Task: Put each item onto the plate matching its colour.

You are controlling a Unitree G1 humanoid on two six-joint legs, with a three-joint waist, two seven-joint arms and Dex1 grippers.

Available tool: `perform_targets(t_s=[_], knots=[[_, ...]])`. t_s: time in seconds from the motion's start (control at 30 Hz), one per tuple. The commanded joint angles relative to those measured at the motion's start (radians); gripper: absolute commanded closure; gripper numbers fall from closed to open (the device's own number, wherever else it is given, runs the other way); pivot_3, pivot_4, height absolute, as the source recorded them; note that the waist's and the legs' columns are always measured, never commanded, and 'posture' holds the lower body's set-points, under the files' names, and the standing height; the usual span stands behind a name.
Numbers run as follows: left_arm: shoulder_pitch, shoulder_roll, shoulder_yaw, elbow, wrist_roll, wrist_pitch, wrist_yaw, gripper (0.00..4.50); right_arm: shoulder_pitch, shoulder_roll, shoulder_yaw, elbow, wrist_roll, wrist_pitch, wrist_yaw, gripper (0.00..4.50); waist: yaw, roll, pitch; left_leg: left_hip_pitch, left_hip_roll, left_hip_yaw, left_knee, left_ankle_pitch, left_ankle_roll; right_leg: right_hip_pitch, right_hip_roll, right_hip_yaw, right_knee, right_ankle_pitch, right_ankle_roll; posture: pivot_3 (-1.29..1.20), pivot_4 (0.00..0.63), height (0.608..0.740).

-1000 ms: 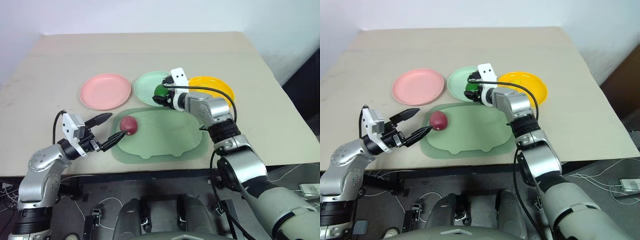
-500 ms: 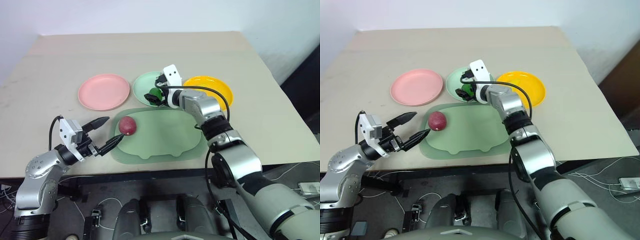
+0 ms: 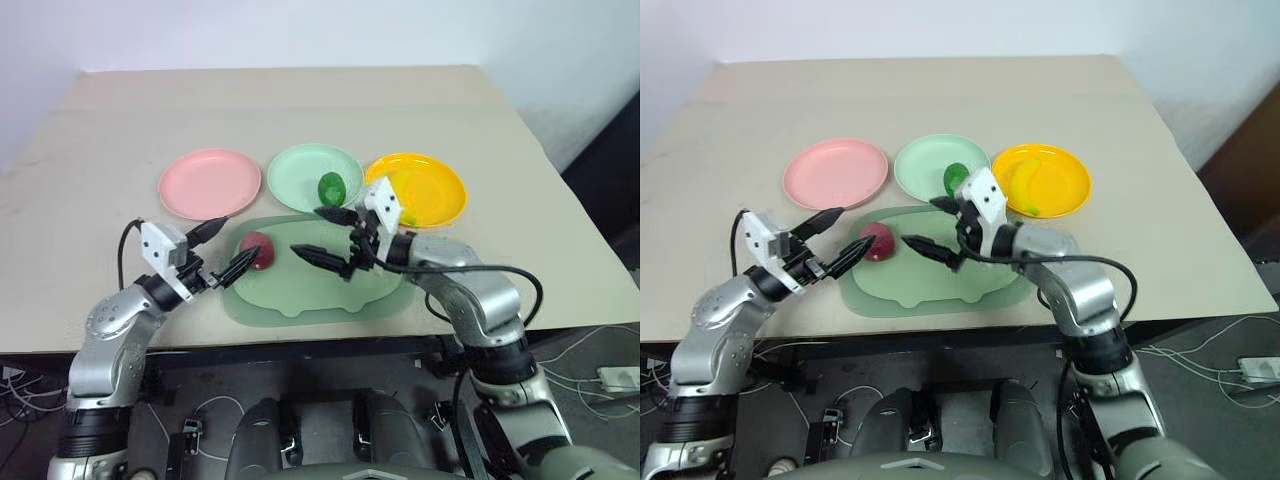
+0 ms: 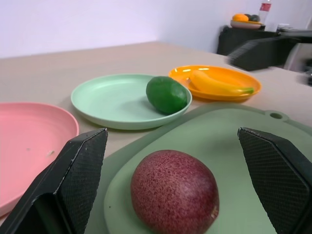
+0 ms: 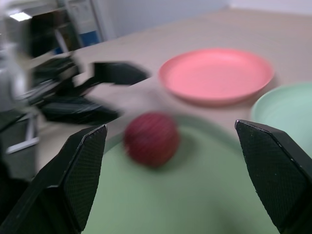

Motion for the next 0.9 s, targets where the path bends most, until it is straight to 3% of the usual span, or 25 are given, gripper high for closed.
perform_targets(t_s=[0.03, 0.67, 0.83, 0.9], knots=[[-0.051, -0.013, -0.006, 0.031, 0.000, 0.021, 0.017, 0.00, 0.027, -0.022, -0.022, -0.084, 0.041, 0.020, -0.008, 0.04, 0.005, 0.000, 0.000, 0.000, 0.000, 0.000, 0.000, 0.000, 0.000, 0.000, 0.000, 0.000, 0.000, 0.000, 0.000, 0.00, 0.150, 0.695], [-0.139, -0.062, -0.125, 0.234, 0.130, -0.027, -0.011, 0.00, 0.157, -0.160, -0.101, -0.163, 0.082, 0.044, -0.068, 0.04, 0.018, -0.001, 0.000, 0.000, 0.000, -0.002, 0.003, 0.001, 0.004, 0.003, -0.001, 0.000, 0.000, 0.000, 0.000, 0.00, 0.150, 0.695], [-0.140, -0.063, -0.115, 0.213, 0.108, 0.000, -0.021, 1.19, 0.189, -0.175, -0.100, -0.158, 0.070, 0.009, -0.066, 0.00, 0.019, -0.001, -0.001, 0.001, 0.000, -0.003, 0.004, 0.001, 0.005, 0.003, -0.001, -0.001, 0.000, 0.000, 0.000, 0.00, 0.150, 0.695], [-0.137, -0.057, -0.099, 0.194, 0.102, 0.005, -0.017, 1.21, 0.202, -0.180, -0.096, -0.151, 0.066, -0.005, -0.061, 0.00, 0.020, -0.001, -0.001, 0.001, 0.000, -0.003, 0.004, 0.001, 0.005, 0.004, -0.001, -0.001, 0.000, 0.000, 0.000, 0.00, 0.150, 0.695]])
